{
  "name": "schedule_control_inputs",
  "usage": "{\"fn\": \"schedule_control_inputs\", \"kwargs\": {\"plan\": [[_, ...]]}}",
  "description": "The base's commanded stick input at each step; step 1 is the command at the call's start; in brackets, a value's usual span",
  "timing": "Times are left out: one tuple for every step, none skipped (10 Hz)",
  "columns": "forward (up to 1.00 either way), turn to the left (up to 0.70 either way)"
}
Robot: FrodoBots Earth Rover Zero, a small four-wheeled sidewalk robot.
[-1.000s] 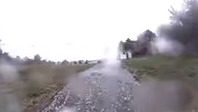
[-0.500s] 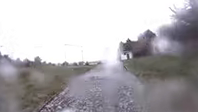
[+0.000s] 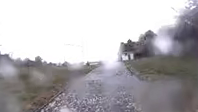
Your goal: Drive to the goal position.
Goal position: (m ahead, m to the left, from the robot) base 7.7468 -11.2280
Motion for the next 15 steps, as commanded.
{"fn": "schedule_control_inputs", "kwargs": {"plan": [[1.00, 0.00], [1.00, -0.13], [1.00, -0.40], [1.00, -0.29], [1.00, 0.00], [1.00, 0.00], [1.00, 0.00], [1.00, 0.00], [1.00, -0.02], [1.00, -0.24], [1.00, -0.36], [1.00, -0.39], [1.00, 0.00], [1.00, 0.00], [1.00, 0.00]]}}
